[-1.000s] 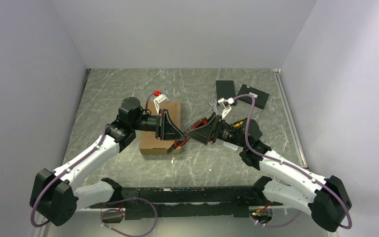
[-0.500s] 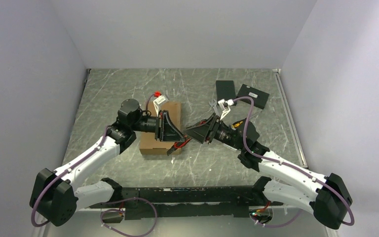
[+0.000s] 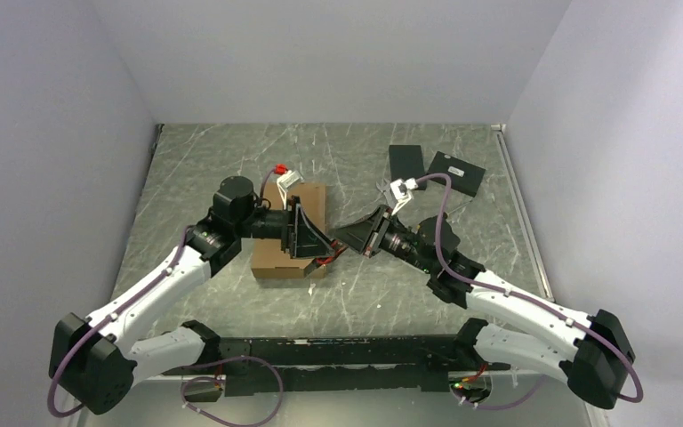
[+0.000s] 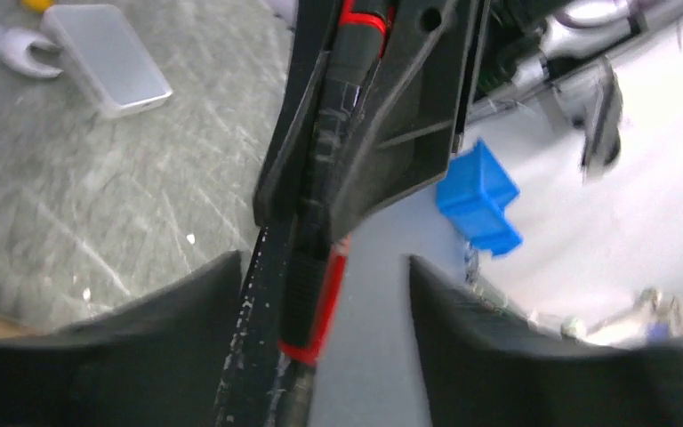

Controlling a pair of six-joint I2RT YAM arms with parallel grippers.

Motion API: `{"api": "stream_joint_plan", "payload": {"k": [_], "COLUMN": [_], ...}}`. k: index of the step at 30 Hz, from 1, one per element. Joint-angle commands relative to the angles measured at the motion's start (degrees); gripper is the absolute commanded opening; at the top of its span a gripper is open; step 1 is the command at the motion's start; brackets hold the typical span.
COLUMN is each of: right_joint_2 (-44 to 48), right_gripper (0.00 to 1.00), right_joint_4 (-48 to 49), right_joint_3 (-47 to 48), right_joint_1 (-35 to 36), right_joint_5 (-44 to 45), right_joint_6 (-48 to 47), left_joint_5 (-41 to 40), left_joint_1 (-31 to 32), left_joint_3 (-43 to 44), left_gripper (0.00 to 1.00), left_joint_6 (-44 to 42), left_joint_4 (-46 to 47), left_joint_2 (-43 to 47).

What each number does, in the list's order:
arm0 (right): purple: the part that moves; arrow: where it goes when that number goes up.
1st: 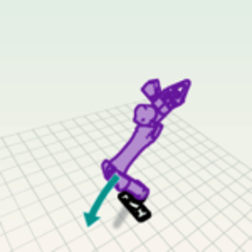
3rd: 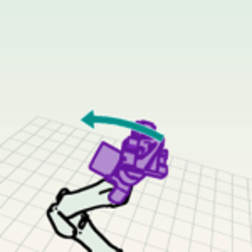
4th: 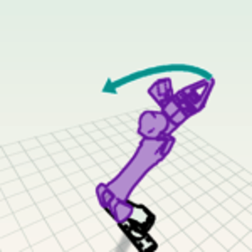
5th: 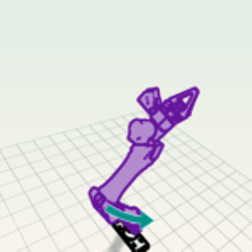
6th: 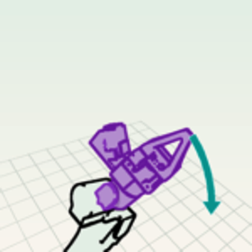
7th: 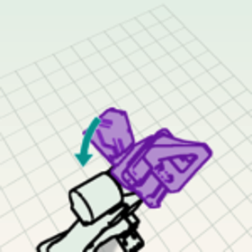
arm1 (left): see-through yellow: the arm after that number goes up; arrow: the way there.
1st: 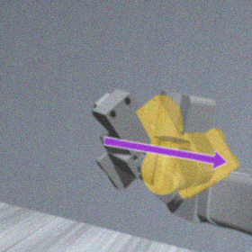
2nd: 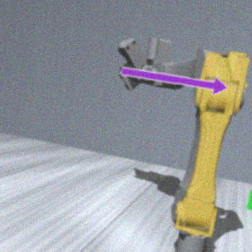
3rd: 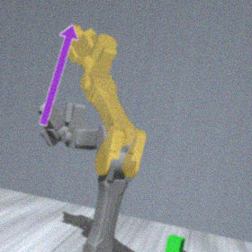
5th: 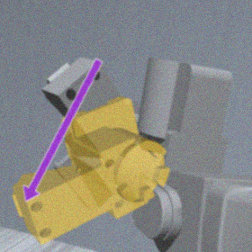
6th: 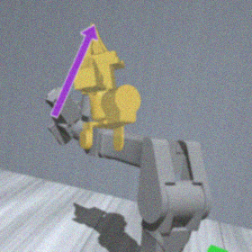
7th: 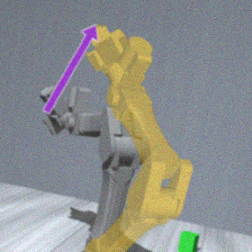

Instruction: Unpack the express box

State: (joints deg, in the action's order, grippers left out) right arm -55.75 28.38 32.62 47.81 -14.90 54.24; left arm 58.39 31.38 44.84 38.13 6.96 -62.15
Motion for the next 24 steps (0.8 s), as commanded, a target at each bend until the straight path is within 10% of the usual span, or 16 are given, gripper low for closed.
{"api": "stream_joint_plan", "payload": {"k": [1, 8, 16, 24], "right_joint_2": [4.27, -4.84, -19.55, -32.55], "right_gripper": [0.0, 0.0, 0.0, 0.0], "right_joint_4": [-20.11, -35.85, -23.52, -19.38], "right_joint_3": [7.02, 17.46, 23.85, 34.05], "right_joint_1": [0.09, -0.44, -5.61, -7.18], "right_joint_5": [22.31, 48.39, 47.65, 42.89], "right_joint_6": [-2.56, -12.41, -22.96, -27.96], "left_joint_5": [-19.94, -54.95, -44.83, -38.43], "left_joint_1": [-0.07, -2.73, -4.16, -1.86], "left_joint_3": [7.62, 14.89, 11.05, 2.73], "left_gripper": [0.94, 1.0, 0.85, 0.61], "left_joint_6": [-10.95, -6.09, -11.28, -35.28], "left_joint_4": [-25.97, -51.36, -49.74, -37.95], "left_joint_2": [4.92, 6.47, 9.59, 12.7]}}
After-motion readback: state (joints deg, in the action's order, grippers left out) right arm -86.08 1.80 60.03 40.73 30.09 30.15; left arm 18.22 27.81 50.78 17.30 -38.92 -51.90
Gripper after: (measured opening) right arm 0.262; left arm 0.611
